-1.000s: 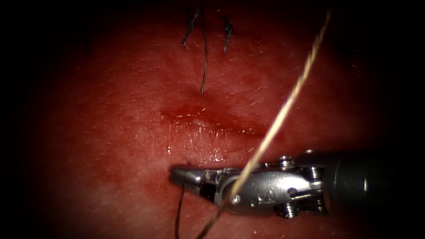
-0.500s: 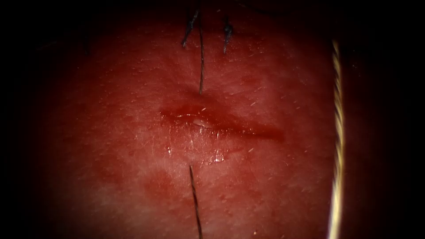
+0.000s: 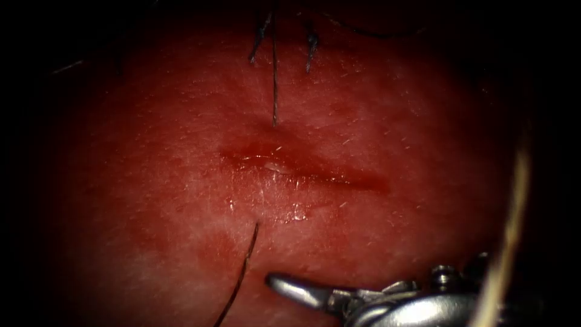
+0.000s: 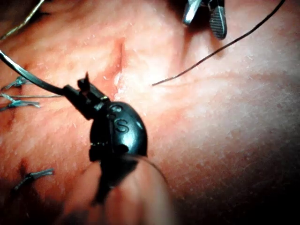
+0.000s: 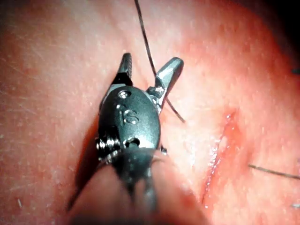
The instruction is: Wound Closure
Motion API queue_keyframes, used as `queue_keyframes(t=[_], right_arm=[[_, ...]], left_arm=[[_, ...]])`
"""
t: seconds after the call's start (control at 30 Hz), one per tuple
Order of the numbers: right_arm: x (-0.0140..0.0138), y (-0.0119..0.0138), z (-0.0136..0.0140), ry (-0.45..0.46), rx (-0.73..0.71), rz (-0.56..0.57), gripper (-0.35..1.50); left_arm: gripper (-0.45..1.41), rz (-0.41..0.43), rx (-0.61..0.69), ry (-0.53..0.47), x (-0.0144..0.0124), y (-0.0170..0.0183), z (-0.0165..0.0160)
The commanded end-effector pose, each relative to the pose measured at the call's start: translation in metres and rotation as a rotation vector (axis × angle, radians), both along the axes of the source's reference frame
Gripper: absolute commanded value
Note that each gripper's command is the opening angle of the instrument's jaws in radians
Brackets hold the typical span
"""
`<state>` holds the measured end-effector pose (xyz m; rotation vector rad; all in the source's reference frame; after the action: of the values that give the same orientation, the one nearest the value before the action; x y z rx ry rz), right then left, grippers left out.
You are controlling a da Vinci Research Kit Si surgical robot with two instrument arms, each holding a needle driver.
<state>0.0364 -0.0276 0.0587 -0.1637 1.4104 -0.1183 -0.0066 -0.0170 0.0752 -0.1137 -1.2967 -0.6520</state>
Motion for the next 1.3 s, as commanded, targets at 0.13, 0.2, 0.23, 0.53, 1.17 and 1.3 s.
queue_keyframes(t=[0.13,0.2,0.23,0.53,1.17,1.3], right_arm=[[0.0016,0.0007,0.0061,-0.083,-0.057,0.016,1.41],[0.0022,0.0005,0.0073,-0.119,-0.083,0.017,1.40],[0.0024,0.0004,0.0077,-0.131,-0.086,0.019,1.40],[0.0038,-0.0002,0.0094,-0.157,-0.109,0.012,1.01],[0.0003,-0.0107,-0.0044,0.044,-0.140,-0.101,-0.35],[0.0004,-0.0121,-0.0069,0.063,-0.142,-0.117,-0.35]], left_arm=[[-0.38,0.000,0.001,0.000,-0.0004,-0.0005,0.0005],[-0.38,0.000,0.001,0.000,-0.0004,-0.0005,0.0005],[-0.38,0.000,0.001,0.000,-0.0005,-0.0005,0.0005],[-0.38,0.003,0.002,0.001,-0.0005,-0.0005,0.0005],[-0.38,0.003,0.002,0.003,-0.0008,-0.0006,0.0006],[-0.38,0.004,0.002,0.003,-0.0008,-0.0007,0.0005]])
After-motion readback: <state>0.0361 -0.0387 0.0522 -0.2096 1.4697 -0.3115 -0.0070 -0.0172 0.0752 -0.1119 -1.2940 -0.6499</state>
